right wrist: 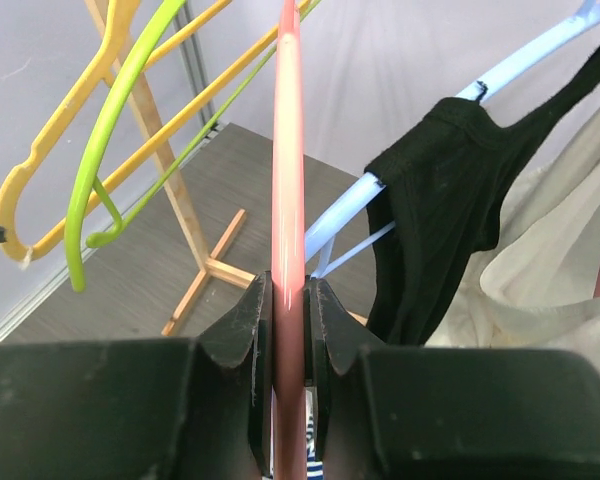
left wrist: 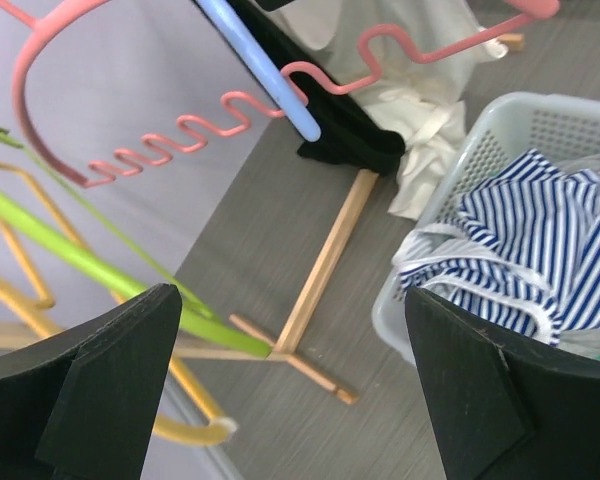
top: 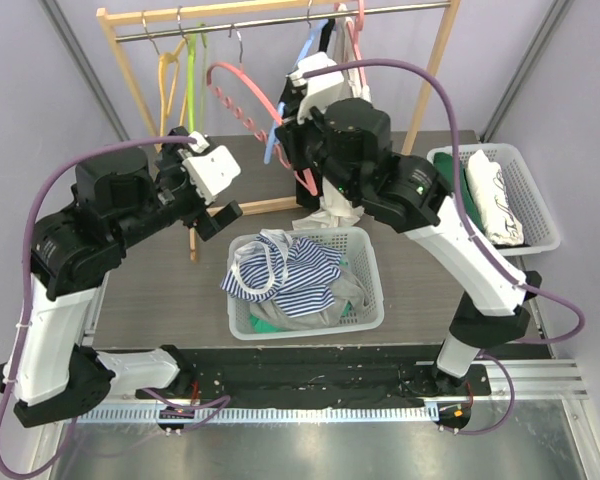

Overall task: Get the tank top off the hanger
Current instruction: Place the hanger at the clothesline.

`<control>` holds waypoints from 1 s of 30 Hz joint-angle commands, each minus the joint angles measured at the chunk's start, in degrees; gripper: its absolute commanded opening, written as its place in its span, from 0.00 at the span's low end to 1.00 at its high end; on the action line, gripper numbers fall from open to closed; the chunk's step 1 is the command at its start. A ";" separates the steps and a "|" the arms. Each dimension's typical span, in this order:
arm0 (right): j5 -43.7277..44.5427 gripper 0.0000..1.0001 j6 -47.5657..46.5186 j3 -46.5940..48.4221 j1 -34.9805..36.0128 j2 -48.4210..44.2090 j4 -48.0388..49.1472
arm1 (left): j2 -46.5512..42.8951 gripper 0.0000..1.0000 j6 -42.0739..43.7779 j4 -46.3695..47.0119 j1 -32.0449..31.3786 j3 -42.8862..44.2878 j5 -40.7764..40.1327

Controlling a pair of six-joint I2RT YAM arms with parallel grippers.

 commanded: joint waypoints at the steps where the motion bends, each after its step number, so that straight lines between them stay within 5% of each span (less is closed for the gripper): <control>1: 10.20 0.01 -4.17 6.41 2.86 0.72 5.90 | -2.04 1.00 3.39 1.47 1.31 -2.62 -6.19; 12: 21.37 0.01 -4.79 4.92 11.82 -0.93 5.55 | -6.78 0.97 4.44 1.03 4.21 -5.17 -9.36; 23: 23.76 0.01 8.47 -26.42 16.58 -20.87 2.37 | -5.56 0.98 4.62 1.64 4.74 -3.60 -10.50; 30: 19.45 0.01 9.27 -27.35 16.67 -22.75 5.28 | -4.51 0.98 3.92 2.08 5.44 -3.16 -9.62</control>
